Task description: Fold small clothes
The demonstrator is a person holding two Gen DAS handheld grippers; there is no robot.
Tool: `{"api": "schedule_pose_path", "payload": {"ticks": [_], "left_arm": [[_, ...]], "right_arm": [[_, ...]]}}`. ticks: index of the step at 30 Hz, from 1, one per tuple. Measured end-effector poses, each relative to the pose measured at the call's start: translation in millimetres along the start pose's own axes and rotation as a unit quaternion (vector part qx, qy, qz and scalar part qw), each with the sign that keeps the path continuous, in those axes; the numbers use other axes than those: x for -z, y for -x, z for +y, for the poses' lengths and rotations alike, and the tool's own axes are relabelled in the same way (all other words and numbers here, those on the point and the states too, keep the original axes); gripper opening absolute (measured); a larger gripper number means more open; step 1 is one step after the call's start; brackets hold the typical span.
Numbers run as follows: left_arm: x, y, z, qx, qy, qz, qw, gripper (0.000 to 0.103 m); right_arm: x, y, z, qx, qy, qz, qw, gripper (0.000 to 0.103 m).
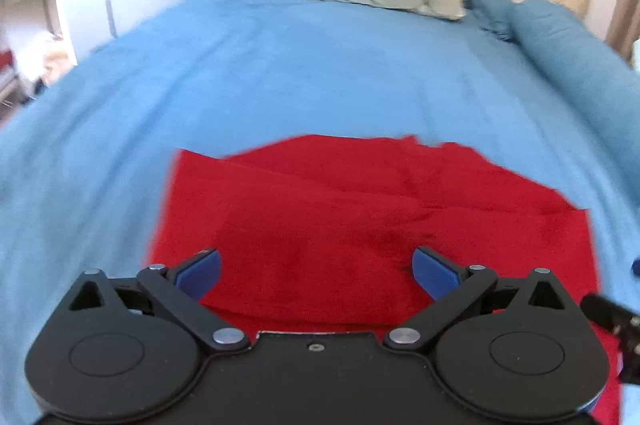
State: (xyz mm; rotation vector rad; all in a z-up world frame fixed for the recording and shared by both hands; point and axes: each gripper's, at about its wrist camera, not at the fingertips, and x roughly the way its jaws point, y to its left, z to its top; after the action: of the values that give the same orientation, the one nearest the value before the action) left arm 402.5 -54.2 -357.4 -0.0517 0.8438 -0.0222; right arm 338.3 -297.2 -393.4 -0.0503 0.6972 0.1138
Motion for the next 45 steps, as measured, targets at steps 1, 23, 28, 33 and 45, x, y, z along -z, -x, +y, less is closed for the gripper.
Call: {"api": "schedule_pose_path", "payload": {"ticks": [1,23,28,33,45], "left_arm": [[0,-1,7,-0.006,0.000,0.003,1.0000,0.103],[21,13,90,-0.009,0.045,0.032,0.9984,0.103],[19,11,92,-0.002,0.058,0.032,0.9978,0.103],[16,14,90,0.005,0.058,0.029,0.9979,0.103],[17,6,71,0.014,0.037,0.033,0.9987,0.103]], "right_arm": [[-5,-4,7,-0.006,0.013,0.000,1.000,0.103],[-20,-122,129,-0.023,0.217,0.060,0.974,0.036],[-25,-118,126,-0.017,0.207,0.055,0.977,0.021],[-44,-96,99,0.000,0.135,0.017,0.991,0.020],[-44,-41,-13,0.104,-0.071,-0.037,0.991,0.020]]}}
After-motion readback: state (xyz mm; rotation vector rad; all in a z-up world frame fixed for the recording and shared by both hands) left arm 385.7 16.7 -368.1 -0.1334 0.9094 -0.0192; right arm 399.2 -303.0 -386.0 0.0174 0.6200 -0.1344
